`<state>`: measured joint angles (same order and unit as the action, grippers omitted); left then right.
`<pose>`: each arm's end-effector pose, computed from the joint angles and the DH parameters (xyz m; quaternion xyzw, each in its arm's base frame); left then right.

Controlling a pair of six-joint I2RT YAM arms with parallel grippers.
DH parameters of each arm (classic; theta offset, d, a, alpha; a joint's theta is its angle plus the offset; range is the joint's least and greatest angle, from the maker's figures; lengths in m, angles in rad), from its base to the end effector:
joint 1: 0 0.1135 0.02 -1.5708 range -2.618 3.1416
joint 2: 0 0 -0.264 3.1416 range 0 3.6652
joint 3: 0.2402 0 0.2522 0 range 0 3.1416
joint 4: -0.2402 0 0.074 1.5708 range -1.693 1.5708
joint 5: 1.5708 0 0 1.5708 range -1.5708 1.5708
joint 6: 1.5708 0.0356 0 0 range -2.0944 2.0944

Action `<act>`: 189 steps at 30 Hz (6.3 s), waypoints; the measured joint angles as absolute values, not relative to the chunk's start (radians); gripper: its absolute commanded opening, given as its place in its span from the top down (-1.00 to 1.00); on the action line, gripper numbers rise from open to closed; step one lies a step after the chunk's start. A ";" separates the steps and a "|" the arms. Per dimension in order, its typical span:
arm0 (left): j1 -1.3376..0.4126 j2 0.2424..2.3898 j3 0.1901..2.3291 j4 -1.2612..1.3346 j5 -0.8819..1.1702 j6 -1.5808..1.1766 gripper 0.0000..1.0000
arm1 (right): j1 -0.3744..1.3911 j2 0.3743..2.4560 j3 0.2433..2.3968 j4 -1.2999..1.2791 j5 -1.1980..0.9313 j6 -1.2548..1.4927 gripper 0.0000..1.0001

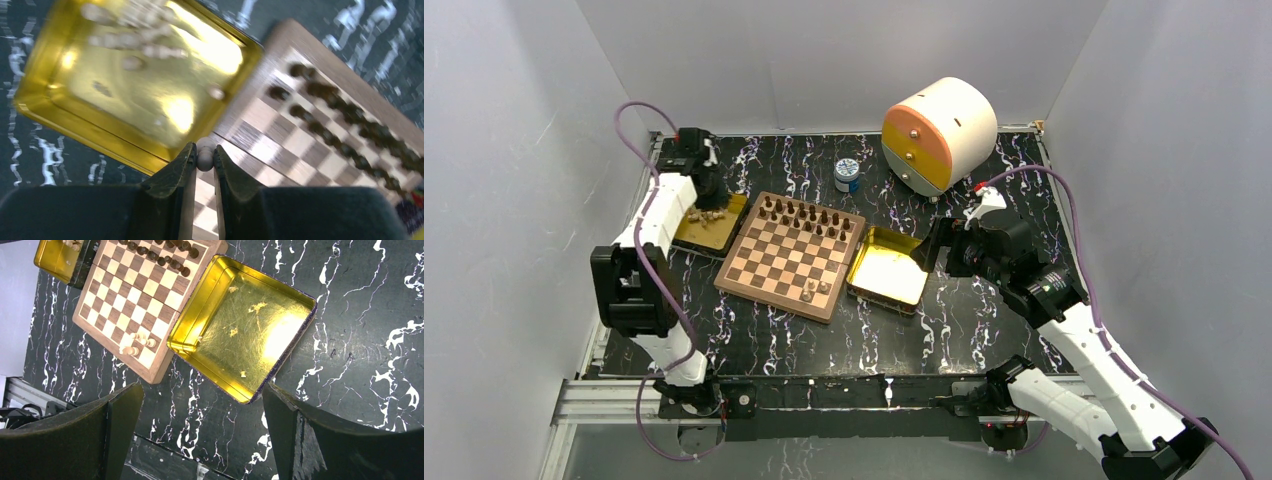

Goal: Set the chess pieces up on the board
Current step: Pick up the chess piece from the storage box, then place the chess piece on the chessboard, then pick up the chess piece from the storage box.

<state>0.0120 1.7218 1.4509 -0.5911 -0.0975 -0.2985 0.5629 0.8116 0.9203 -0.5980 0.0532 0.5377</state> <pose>0.3830 0.0081 0.2837 -0.1615 0.9229 -0.0043 0.3496 0.1465 0.0902 0.3397 0.0029 0.8571 0.2497 0.4506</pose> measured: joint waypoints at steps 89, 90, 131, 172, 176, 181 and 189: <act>-0.633 1.599 1.037 -0.513 -0.189 -0.490 0.56 | 0.563 0.817 0.918 -0.602 0.052 0.528 -0.97; -0.633 1.599 1.037 -0.513 -0.194 -0.490 0.55 | 0.563 0.817 0.918 -0.602 0.052 0.528 -0.97; -0.637 1.615 1.037 -0.516 -0.196 -0.480 0.54 | 0.563 0.813 0.918 -0.601 0.041 0.543 -0.97; -0.637 1.639 1.153 -0.563 -0.192 -0.475 0.33 | 0.563 0.817 0.918 -0.593 0.030 0.544 -0.97; -0.637 1.633 1.164 -0.567 -0.196 -0.486 0.34 | 0.563 0.817 0.918 -0.593 0.030 0.544 -0.97; -0.629 1.604 1.189 -0.590 -0.244 -0.490 0.40 | 0.563 0.813 0.918 -0.593 0.030 0.544 -0.97; -0.410 1.603 1.288 -0.605 -0.248 -0.429 0.42 | 0.563 0.799 0.916 -0.587 0.030 0.544 -0.97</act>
<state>-0.4099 1.6032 1.2881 -0.6052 -0.2478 -0.4294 0.5629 0.7994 0.9157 -0.5873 0.0296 0.5442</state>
